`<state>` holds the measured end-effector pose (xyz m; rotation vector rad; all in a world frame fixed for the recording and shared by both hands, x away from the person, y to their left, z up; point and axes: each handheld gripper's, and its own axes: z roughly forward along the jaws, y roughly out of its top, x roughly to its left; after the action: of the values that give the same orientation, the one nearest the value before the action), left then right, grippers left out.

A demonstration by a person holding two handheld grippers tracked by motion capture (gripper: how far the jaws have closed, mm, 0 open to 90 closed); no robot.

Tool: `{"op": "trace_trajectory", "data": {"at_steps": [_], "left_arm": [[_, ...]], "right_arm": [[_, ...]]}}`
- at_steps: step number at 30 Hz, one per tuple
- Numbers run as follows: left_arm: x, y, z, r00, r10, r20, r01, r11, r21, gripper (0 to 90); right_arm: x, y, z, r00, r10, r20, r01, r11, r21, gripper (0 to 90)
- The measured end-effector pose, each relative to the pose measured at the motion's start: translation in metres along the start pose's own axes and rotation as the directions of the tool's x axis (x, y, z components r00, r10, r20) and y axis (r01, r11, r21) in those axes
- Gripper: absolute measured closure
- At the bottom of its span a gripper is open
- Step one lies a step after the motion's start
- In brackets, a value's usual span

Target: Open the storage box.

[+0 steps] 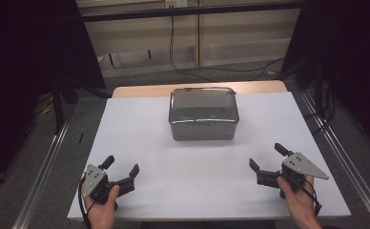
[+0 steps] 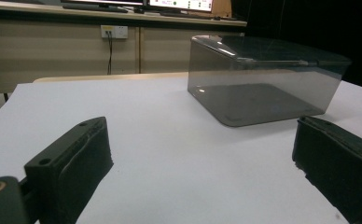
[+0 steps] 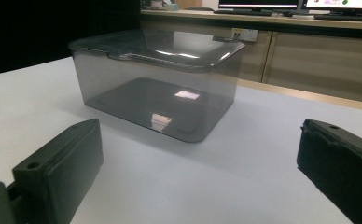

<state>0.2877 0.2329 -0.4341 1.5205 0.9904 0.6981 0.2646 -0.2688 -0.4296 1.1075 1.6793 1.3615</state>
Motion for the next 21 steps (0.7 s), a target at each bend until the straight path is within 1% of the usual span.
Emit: {"op": "trace_trajectory", "data": {"at_steps": [3, 7, 11, 12, 15, 16, 17, 18, 19, 20, 21], "left_arm": [[-0.001, 0.0, 0.0, 1.0, 0.002, -0.001, -0.002, 1.0, 0.001, 3.4], [-0.002, 0.001, 0.002, 0.9999, 0.009, 0.014, -0.009, 0.9999, -0.013, 3.4], [-0.002, 0.001, 0.003, 0.9998, 0.012, 0.013, -0.012, 0.9999, -0.009, 3.4], [-0.001, 0.001, 0.003, 0.9998, 0.012, 0.013, -0.012, 0.9999, -0.003, 3.4], [-0.001, 0.0, 0.004, 0.9999, 0.007, 0.015, -0.007, 1.0, 0.004, 3.4], [-0.001, 0.0, 0.005, 0.9999, 0.005, 0.013, -0.005, 1.0, 0.008, 3.4], [-0.001, 0.0, 0.005, 0.9999, 0.005, 0.013, -0.005, 1.0, 0.008, 3.4], [-0.001, 0.0, 0.005, 0.9999, 0.013, 0.009, -0.013, 0.9999, 0.011, 3.4], [-0.001, 0.0, 0.005, 0.9999, 0.013, 0.009, -0.013, 0.9999, 0.011, 3.4], [0.0, -0.001, 0.005, 0.9999, 0.002, 0.015, -0.002, 0.9999, 0.012, 3.4], [0.0, -0.001, 0.005, 0.9999, 0.001, 0.015, -0.001, 0.9999, 0.014, 3.4]], "right_arm": [[0.003, 0.001, 0.003, 1.0, 0.008, -0.005, -0.008, 1.0, 0.002, 0.0], [0.009, 0.004, 0.009, 0.9998, 0.012, -0.015, -0.012, 1.0, -0.005, 0.0], [0.012, 0.007, 0.012, 0.9999, 0.003, -0.013, -0.003, 1.0, -0.015, 0.0], [0.014, 0.01, 0.015, 0.9997, -0.002, -0.024, 0.002, 1.0, -0.021, 0.0], [0.016, 0.012, 0.019, 0.9994, -0.006, -0.034, 0.005, 1.0, -0.026, 0.0], [0.02, 0.013, 0.024, 0.9987, -0.006, -0.051, 0.005, 1.0, -0.022, 0.0], [0.021, 0.013, 0.026, 0.9981, 0.0, -0.062, -0.001, 1.0, -0.025, 0.0], [0.023, 0.013, 0.03, 0.9971, 0.017, -0.074, -0.018, 1.0, -0.02, 0.0], [0.025, 0.013, 0.031, 0.9973, 0.015, -0.072, -0.016, 1.0, -0.018, 0.0], [0.028, 0.014, 0.034, 0.9974, -0.005, -0.072, 0.004, 1.0, -0.013, 0.0], [0.028, 0.014, 0.034, 0.9974, -0.005, -0.072, 0.004, 1.0, -0.013, 0.0]]}}
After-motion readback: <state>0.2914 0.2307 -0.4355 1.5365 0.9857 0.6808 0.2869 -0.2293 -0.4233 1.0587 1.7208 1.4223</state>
